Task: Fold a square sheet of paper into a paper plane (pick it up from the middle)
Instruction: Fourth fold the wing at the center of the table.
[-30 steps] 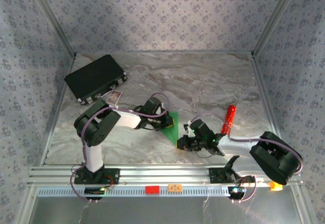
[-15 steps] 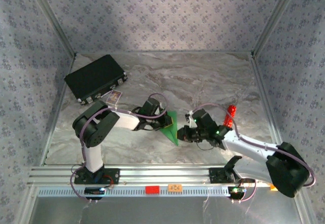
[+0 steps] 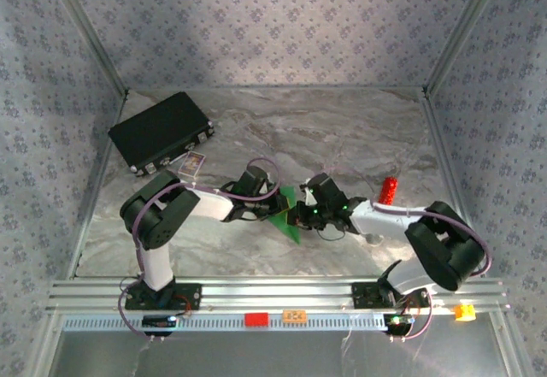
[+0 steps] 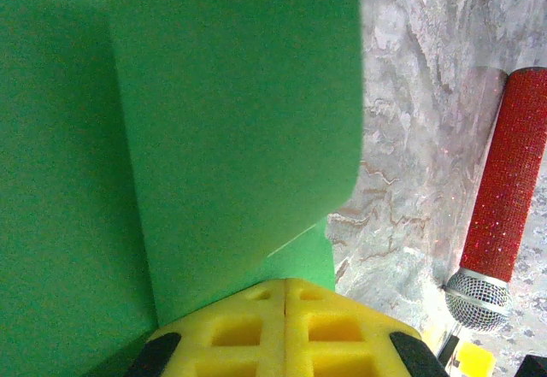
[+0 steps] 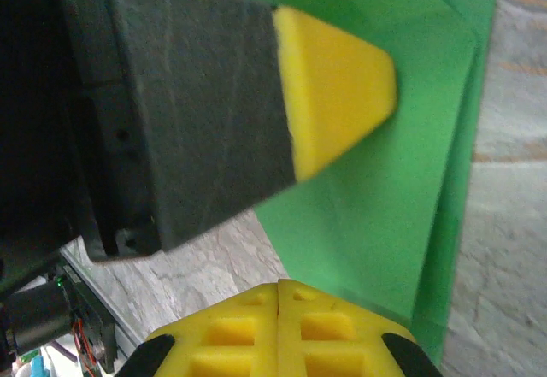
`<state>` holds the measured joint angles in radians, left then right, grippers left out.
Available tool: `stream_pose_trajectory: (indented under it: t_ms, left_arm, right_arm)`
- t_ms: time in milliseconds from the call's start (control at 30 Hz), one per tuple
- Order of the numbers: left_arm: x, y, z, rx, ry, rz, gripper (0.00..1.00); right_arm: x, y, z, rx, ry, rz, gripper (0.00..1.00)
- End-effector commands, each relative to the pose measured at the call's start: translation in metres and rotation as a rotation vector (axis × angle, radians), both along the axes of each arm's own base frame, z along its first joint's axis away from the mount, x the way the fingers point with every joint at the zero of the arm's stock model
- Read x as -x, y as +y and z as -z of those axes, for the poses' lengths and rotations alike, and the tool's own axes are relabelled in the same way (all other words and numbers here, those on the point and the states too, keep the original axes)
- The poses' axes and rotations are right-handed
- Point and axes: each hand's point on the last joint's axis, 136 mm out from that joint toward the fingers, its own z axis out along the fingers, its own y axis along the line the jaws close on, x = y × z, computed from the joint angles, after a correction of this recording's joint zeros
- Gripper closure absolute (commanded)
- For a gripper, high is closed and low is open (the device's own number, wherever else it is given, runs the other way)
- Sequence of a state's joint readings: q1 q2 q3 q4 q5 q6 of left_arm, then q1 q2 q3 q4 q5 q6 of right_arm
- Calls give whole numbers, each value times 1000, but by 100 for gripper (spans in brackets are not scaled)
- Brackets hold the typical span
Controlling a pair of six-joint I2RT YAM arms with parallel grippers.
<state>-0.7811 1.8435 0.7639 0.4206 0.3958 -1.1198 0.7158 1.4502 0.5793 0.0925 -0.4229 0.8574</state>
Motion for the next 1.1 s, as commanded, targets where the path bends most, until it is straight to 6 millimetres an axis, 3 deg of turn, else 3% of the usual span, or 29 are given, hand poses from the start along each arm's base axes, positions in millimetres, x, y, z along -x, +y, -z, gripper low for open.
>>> stream_pose_trajectory:
  t_ms: [0,167,300,467,600,833,1067]
  left_arm:
    - [8,17,23,-95,38,-28,99]
    - [8,16,24,-92,38,-25,99]
    - [7,17,23,-92,33,-25,99]
    - [5,18,20,-90,25,-24,99]
    - [0,16,11,-66,2,-19,97]
    - [-4,4,-28,-1,-78,48,95]
    - [14,3,-22,2,-38,96,100]
  right_arm:
    - [-11,9,-5,-6,-19,8,92]
    - [-8,2,21,45,35,15,93]
    - [7,-12,48,90,89,28,93]
    - [25,-25,68,89,134,46,93]
    - [32,-29,75,69,153,51,93]
    - [31,-27,77,50,158,32,99]
    - [29,-29,79,53,160,40,100]
